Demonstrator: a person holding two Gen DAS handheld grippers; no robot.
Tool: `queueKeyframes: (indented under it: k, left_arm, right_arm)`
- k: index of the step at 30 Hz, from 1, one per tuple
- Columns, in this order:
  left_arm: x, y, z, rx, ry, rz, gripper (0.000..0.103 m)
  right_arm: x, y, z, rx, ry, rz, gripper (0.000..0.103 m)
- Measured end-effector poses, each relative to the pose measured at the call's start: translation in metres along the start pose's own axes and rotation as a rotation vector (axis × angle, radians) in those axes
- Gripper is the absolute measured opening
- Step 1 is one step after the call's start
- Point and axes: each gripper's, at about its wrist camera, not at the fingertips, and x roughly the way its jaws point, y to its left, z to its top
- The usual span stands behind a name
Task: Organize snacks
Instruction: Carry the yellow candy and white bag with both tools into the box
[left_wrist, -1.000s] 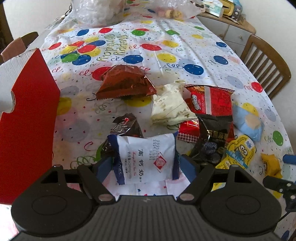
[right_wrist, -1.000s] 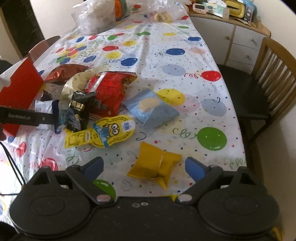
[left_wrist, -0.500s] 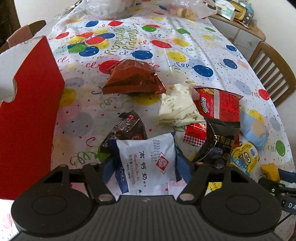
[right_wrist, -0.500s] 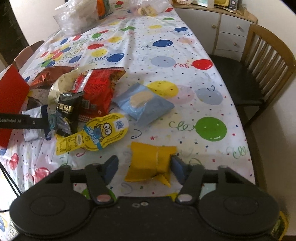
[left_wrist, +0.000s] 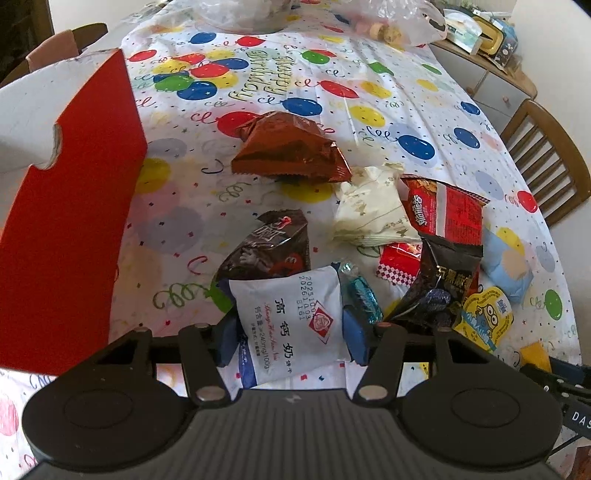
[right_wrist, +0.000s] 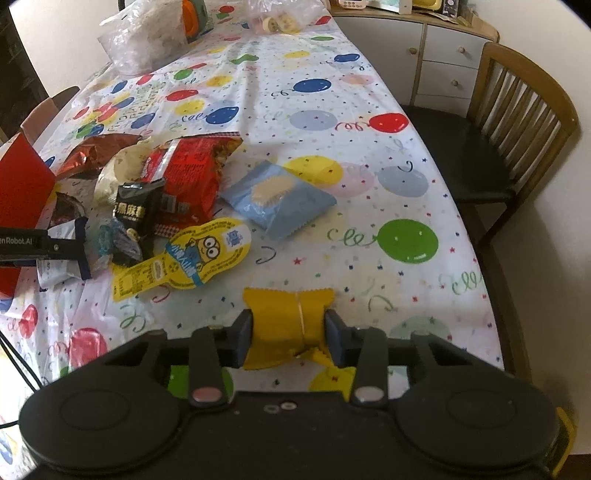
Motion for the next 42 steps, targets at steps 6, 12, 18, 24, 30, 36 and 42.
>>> queueKeyframes:
  k: [6, 12, 18, 24, 30, 36, 42]
  left_arm:
    - [-0.015, 0.010, -0.004, -0.026, -0.013, -0.024, 0.056]
    - [-0.036, 0.023, -0.006, -0.034, -0.033, -0.041, 0.057]
    - [-0.060, 0.037, -0.008, -0.036, -0.052, -0.056, 0.056]
    - [-0.088, 0.055, -0.007, -0.039, -0.087, -0.073, 0.057]
    - [-0.113, 0.074, -0.002, -0.032, -0.119, -0.072, 0.057]
    - [-0.131, 0.098, 0.002, -0.030, -0.148, -0.071, 0.057]
    - [-0.148, 0.129, 0.008, -0.052, -0.173, -0.073, 0.057]
  right_arm:
    - [-0.012, 0.009, -0.004, 0.005, -0.001, 0.020, 0.039]
    - [-0.026, 0.028, -0.005, -0.014, -0.020, 0.039, 0.039]
    - [-0.043, 0.052, 0.000, -0.034, -0.054, 0.057, 0.039]
    - [-0.062, 0.084, 0.007, -0.060, -0.089, 0.084, 0.039]
    - [-0.076, 0.121, 0.015, -0.098, -0.120, 0.120, 0.039]
    - [-0.084, 0.161, 0.023, -0.139, -0.147, 0.154, 0.039]
    - [-0.089, 0.208, 0.035, -0.199, -0.177, 0.196, 0.039]
